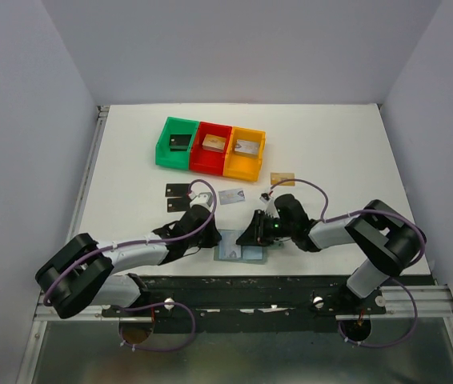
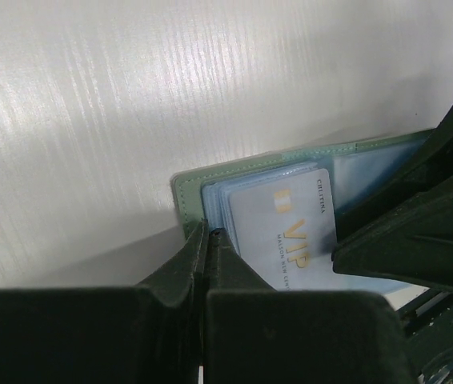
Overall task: Take the credit cards out of the card holder
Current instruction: Remove the credit card from the card holder.
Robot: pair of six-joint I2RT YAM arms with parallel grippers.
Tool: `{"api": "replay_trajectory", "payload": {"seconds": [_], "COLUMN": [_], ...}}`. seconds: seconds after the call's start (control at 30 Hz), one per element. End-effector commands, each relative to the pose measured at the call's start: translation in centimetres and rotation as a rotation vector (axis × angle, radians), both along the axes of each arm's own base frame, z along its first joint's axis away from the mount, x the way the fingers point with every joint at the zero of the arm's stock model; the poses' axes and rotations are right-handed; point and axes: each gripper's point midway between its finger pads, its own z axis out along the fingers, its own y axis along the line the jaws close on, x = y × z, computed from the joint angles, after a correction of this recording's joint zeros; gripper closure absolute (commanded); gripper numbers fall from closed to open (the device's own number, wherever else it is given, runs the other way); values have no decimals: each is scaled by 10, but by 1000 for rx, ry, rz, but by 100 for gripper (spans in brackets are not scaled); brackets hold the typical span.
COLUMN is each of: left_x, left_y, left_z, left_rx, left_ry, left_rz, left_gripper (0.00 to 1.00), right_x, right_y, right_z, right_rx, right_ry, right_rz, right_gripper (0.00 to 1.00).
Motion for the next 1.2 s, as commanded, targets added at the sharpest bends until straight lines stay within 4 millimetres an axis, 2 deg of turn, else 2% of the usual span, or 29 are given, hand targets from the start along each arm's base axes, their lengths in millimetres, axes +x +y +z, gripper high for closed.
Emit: {"api": "replay_trajectory", "payload": {"seconds": [0.0, 0.2, 0.43, 0.7, 0.9, 1.17], "left_x": [-12, -11, -13, -13, -12, -14], "left_y": [15, 14, 11, 14, 15, 12], "left_z": [-26, -25, -27, -28, -28, -30], "left_rx": [90, 83, 72, 77, 77, 75], "left_ry": [69, 71, 78, 80, 81, 88], "left_rz": [1, 3, 2, 15, 29, 20], "left_gripper": [100, 100, 100, 100, 100, 100], "right_x": [1, 1, 0, 0, -1, 0], "right_y": [6, 9, 12, -5, -10, 2], "right_z": [10, 11, 3, -18, -26, -10], "right_rx": [108, 147, 138, 13, -42, 71], "right_ry": [-2, 17, 54, 80, 75, 61], "right_rz": [20, 33, 42, -9, -1, 19], "right_gripper": [68, 68, 66, 63, 63, 63]}}
